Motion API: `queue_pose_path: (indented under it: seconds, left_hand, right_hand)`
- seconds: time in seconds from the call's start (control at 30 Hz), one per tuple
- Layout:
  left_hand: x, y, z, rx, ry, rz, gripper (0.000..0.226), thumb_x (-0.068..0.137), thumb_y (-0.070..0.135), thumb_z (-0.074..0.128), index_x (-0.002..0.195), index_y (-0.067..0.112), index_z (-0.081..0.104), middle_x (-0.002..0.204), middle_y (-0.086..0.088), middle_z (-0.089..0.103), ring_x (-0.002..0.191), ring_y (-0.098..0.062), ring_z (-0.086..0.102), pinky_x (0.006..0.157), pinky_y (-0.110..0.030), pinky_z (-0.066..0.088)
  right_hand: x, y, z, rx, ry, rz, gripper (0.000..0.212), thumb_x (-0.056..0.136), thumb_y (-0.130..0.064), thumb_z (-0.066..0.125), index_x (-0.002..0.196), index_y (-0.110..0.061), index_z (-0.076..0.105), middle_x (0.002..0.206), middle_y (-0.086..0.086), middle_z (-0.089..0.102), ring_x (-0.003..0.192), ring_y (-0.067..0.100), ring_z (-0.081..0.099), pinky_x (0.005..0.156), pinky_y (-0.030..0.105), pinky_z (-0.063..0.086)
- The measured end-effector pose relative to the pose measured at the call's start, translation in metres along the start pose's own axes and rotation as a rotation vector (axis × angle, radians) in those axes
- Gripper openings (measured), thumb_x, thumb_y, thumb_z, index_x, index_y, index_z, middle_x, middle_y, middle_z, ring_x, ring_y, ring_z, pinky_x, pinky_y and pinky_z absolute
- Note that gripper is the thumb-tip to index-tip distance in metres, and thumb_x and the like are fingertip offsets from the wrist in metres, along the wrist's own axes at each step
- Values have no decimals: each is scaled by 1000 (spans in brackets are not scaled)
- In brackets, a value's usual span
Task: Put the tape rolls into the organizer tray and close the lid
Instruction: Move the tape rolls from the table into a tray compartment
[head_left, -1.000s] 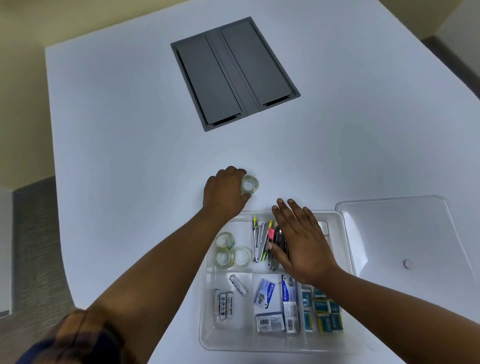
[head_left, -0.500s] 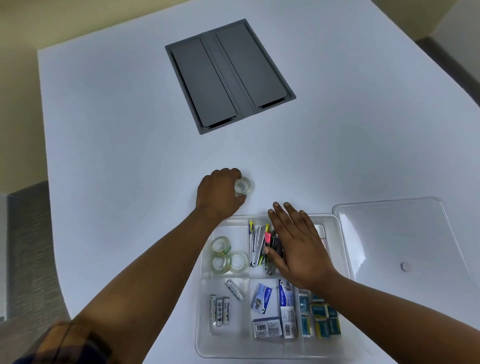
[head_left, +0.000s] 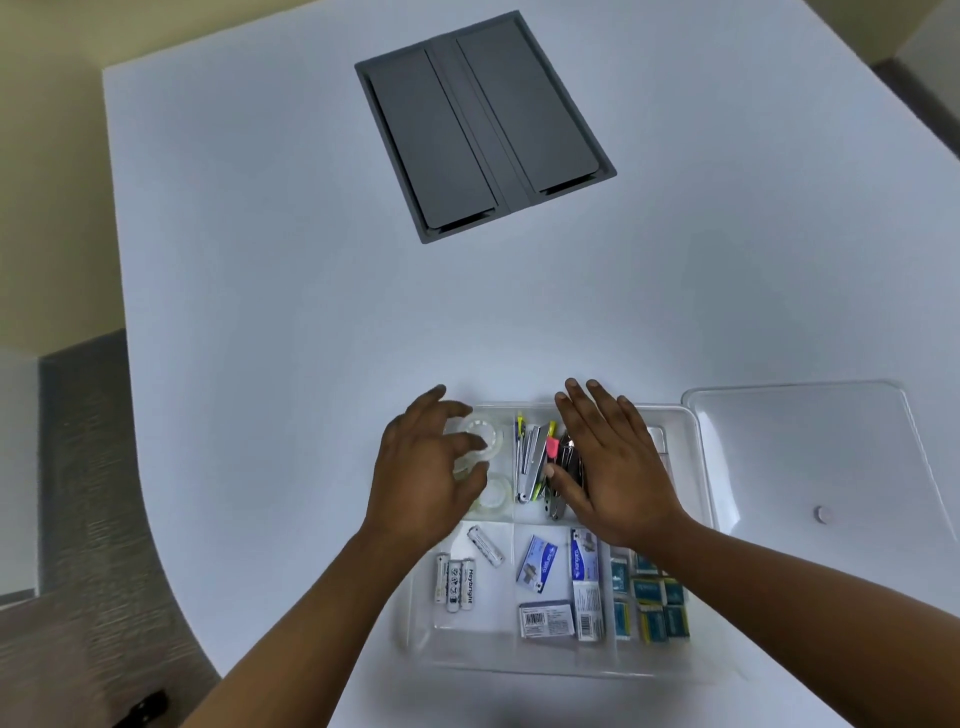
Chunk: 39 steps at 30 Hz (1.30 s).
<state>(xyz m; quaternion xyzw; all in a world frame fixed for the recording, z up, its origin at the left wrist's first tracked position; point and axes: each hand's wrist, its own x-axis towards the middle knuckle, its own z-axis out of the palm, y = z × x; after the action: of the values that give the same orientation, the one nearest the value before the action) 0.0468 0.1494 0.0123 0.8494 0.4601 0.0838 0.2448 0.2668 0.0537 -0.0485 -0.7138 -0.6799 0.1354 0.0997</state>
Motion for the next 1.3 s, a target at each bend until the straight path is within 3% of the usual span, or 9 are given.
queue_pose_path:
  seconds: [0.33, 0.5, 0.6, 0.7, 0.83, 0.97, 1.1, 1.2, 1.3]
  left_hand:
    - [-15, -8, 25, 120, -106, 74, 19, 78, 35, 65, 95, 29, 73, 149, 2, 42, 147, -16, 10, 114, -38, 19]
    - [-14, -8, 33, 111, -133, 48, 21, 79, 37, 66, 98, 29, 71, 150, 3, 40, 148, -17, 9, 116, -36, 12]
    - [-16, -7, 33, 97, -123, 70, 29, 78, 40, 66, 104, 28, 69, 148, 3, 44, 147, -17, 13, 116, -39, 17]
    - [-20, -9, 27, -3, 9, 49, 37, 78, 41, 66, 110, 24, 66, 140, 2, 53, 144, -18, 26, 112, -41, 30]
    - [-35, -29, 21, -99, 245, -159, 47, 80, 42, 64, 119, 16, 61, 133, -3, 58, 137, -22, 38, 110, -37, 34]
    - [-63, -52, 29, -84, 205, -356, 61, 88, 52, 48, 135, 12, 47, 141, -9, 51, 138, -25, 36, 111, -46, 34]
    - [-81, -69, 39, -70, 137, -325, 60, 93, 48, 37, 139, 11, 42, 143, -12, 48, 136, -27, 40, 110, -46, 36]
    - [-88, -79, 46, 30, 53, -312, 73, 90, 56, 27, 147, 11, 28, 154, -9, 32, 143, -27, 26, 113, -49, 27]
    - [-93, -84, 57, 20, -99, -354, 87, 81, 67, 17, 149, 20, -8, 159, 2, -8, 147, -17, -11, 116, -53, 1]
  right_hand:
    - [0, 0, 1, 0, 7, 0, 71, 97, -59, 28, 155, -20, 14, 164, 1, 12, 151, 17, 2, 122, 42, 5]
    - [-1, 0, 0, -7, 6, 4, 71, 97, -59, 28, 155, -20, 14, 164, 1, 12, 151, 17, 1, 122, 42, 5]
    - [0, 0, 0, 0, 5, 0, 71, 97, -58, 29, 155, -20, 14, 163, 1, 13, 151, 17, 2, 122, 42, 5]
    - [-1, 0, -1, 7, 12, -6, 70, 97, -58, 29, 154, -19, 17, 163, 2, 15, 151, 18, 4, 122, 42, 6]
    - [-2, -1, -4, 26, 16, -11, 69, 98, -56, 31, 153, -17, 21, 161, 4, 21, 151, 19, 8, 122, 42, 7]
    - [3, -8, -10, 73, 34, 30, 65, 96, -53, 37, 148, -14, 34, 155, 7, 37, 147, 24, 24, 120, 40, 8]
    - [9, -23, -19, 153, 111, 59, 55, 90, -39, 56, 138, -14, 50, 147, 6, 48, 142, 25, 35, 116, 44, 15]
    - [11, -40, -25, 135, 104, -40, 49, 82, -31, 67, 129, -16, 58, 136, 4, 58, 127, 26, 51, 102, 40, 30]
    - [13, -58, -25, 125, -12, -110, 44, 80, -27, 72, 121, -17, 62, 122, 4, 65, 111, 28, 60, 92, 40, 44]
